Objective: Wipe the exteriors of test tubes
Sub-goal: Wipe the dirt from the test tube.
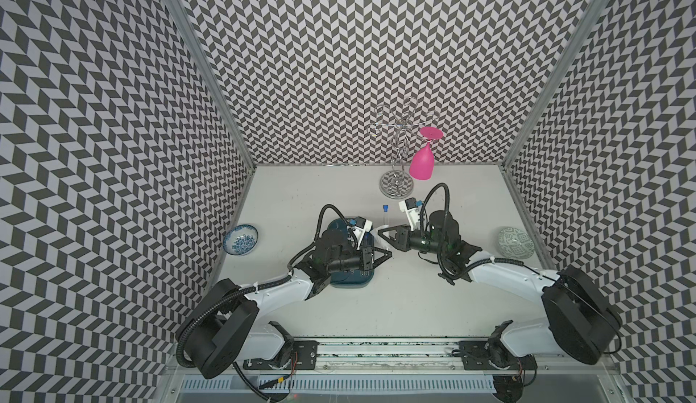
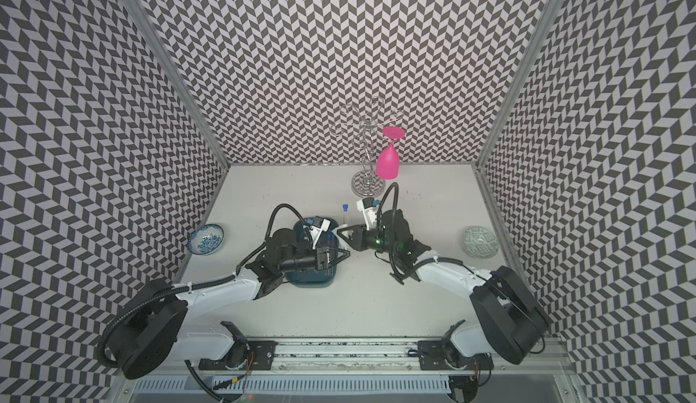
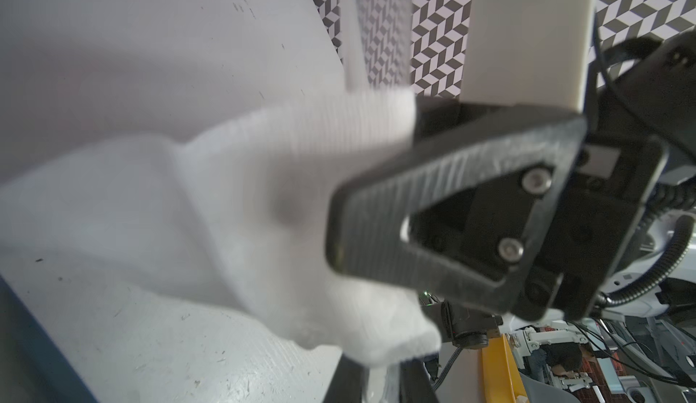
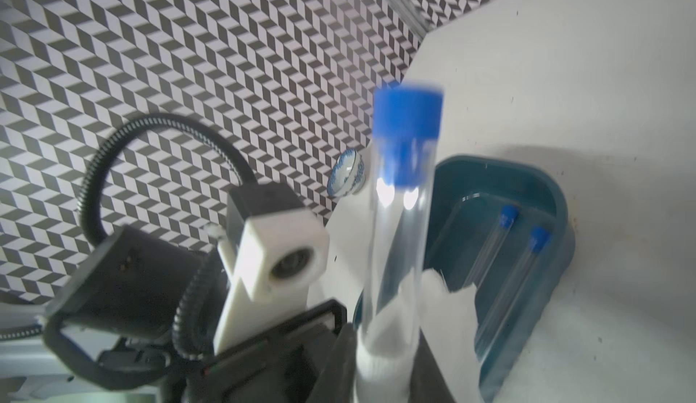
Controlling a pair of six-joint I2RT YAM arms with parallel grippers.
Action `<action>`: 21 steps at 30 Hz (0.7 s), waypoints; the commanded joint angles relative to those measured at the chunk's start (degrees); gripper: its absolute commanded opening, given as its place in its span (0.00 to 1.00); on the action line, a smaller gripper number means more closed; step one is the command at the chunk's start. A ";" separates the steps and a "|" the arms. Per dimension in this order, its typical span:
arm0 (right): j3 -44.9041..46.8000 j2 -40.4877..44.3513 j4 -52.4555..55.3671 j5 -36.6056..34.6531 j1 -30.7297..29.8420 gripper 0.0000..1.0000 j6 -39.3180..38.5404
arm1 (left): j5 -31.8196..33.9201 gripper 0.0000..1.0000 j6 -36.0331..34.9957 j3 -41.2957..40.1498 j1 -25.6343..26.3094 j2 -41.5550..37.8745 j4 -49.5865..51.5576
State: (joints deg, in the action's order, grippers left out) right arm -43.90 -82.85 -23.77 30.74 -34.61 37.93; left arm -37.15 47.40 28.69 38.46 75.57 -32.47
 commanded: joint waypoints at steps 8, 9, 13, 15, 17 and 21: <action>-7.86 -4.87 2.51 3.57 4.90 0.20 -4.20 | -2.75 0.16 -1.25 0.14 0.46 -3.36 -3.57; -6.40 -4.60 1.23 4.15 4.67 0.20 -3.19 | -2.65 0.16 -1.25 0.14 0.47 -3.35 -3.57; 0.84 -1.77 -1.55 2.26 2.08 0.20 -1.15 | -2.58 0.16 -1.18 0.23 0.26 -3.09 -3.77; 4.31 -0.52 -2.64 1.07 0.05 0.19 -0.06 | -2.60 0.16 -1.17 0.26 0.06 -2.87 -3.89; 7.76 0.60 -4.30 0.00 -1.96 0.20 1.60 | -2.67 0.16 -1.08 0.38 0.04 -2.57 -4.02; 12.47 2.06 -6.97 -1.88 -5.46 0.20 4.42 | -2.73 0.16 -0.99 0.49 -0.16 -2.31 -4.26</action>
State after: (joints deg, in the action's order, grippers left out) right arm -35.27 -81.01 -31.77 31.05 -38.11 42.37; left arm -39.31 46.35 27.29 39.20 74.39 -28.75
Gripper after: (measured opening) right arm 0.198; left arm 0.160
